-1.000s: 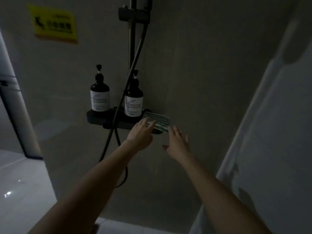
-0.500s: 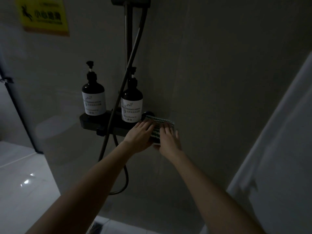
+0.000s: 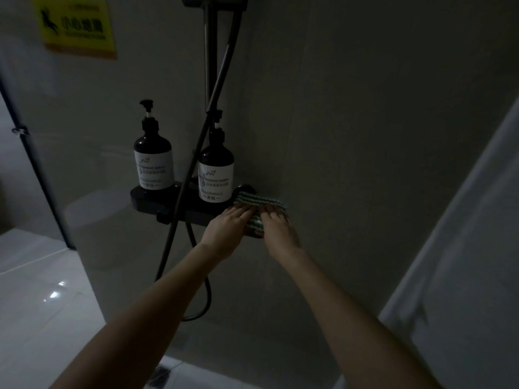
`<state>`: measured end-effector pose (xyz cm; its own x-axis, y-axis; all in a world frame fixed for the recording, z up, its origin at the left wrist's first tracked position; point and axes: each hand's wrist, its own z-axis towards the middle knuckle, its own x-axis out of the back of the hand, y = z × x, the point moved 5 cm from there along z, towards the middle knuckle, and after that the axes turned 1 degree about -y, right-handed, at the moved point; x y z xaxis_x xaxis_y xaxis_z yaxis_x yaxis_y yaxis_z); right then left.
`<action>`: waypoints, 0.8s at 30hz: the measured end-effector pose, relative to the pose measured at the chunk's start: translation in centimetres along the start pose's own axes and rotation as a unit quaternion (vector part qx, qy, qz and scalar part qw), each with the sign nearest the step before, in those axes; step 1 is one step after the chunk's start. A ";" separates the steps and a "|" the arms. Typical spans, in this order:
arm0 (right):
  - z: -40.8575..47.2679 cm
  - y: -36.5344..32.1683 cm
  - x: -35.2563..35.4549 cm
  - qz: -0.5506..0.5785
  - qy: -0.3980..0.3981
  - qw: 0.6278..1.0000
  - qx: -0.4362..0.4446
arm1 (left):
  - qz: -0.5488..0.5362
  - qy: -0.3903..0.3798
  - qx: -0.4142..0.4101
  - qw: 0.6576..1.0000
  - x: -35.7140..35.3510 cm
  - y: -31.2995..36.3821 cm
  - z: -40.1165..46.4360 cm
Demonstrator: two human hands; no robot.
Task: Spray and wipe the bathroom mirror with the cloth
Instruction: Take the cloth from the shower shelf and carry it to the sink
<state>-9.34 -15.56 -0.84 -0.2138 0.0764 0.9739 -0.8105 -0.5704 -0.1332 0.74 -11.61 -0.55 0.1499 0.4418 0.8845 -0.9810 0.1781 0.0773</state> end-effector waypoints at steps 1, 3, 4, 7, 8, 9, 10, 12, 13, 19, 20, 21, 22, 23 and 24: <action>-0.2 0.0 0.3 0.010 0.007 1.000 0.004 | -0.003 0.018 0.004 1.000 0.2 0.3 -0.4; -0.8 -0.1 0.7 0.029 0.018 0.999 0.009 | 0.017 0.024 0.011 1.000 0.3 0.8 -1.2; -1.2 -0.1 0.8 0.034 0.021 0.999 0.012 | 0.030 0.024 0.011 0.999 0.1 1.0 -1.6; -2.1 -0.1 0.9 0.040 0.020 0.999 0.022 | 0.059 0.024 0.003 0.998 -0.2 1.7 -2.8; -2.4 -0.1 0.9 0.045 0.020 0.998 0.025 | 0.074 0.028 0.004 0.997 -0.3 1.9 -3.1; -2.7 -0.1 0.9 0.048 0.021 0.998 0.028 | 0.090 0.031 0.006 0.995 -0.2 2.1 -3.3; -3.1 -0.1 0.8 0.051 0.022 0.998 0.031 | 0.106 0.035 0.010 0.994 -0.1 2.3 -3.5; -3.8 -0.1 0.8 0.054 0.020 0.998 0.034 | 0.109 0.035 0.028 0.993 0.1 2.8 -3.5; -4.1 -0.1 0.7 0.055 0.019 0.998 0.036 | 0.100 0.024 0.038 0.994 0.0 2.9 -3.4; -5.4 0.4 0.3 0.056 0.008 0.998 0.040 | 0.085 0.028 0.014 0.996 -0.2 3.7 -3.8; -5.6 0.2 0.2 0.054 0.006 0.998 0.042 | 0.087 0.035 0.010 0.996 -0.1 3.6 -4.1; -5.8 0.0 0.1 0.052 0.004 0.998 0.044 | 0.084 0.028 0.008 0.996 0.0 3.4 -4.3; -6.0 -0.2 0.0 0.050 0.000 0.998 0.044 | 0.078 0.027 0.008 0.997 0.3 3.4 -4.6; -6.1 -0.6 0.0 0.049 -0.006 0.998 0.044 | 0.071 0.017 0.011 0.997 0.5 3.3 -5.0; -6.2 -0.9 -0.1 0.049 -0.012 0.998 0.044 | 0.069 0.014 0.014 0.997 0.6 2.9 -5.3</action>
<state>-11.94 -9.97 -1.95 -0.2768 -0.0023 0.9609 -0.7344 -0.6444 -0.2131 -1.39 -6.16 -2.25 0.0170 0.4850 0.8743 -0.9955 0.0899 -0.0305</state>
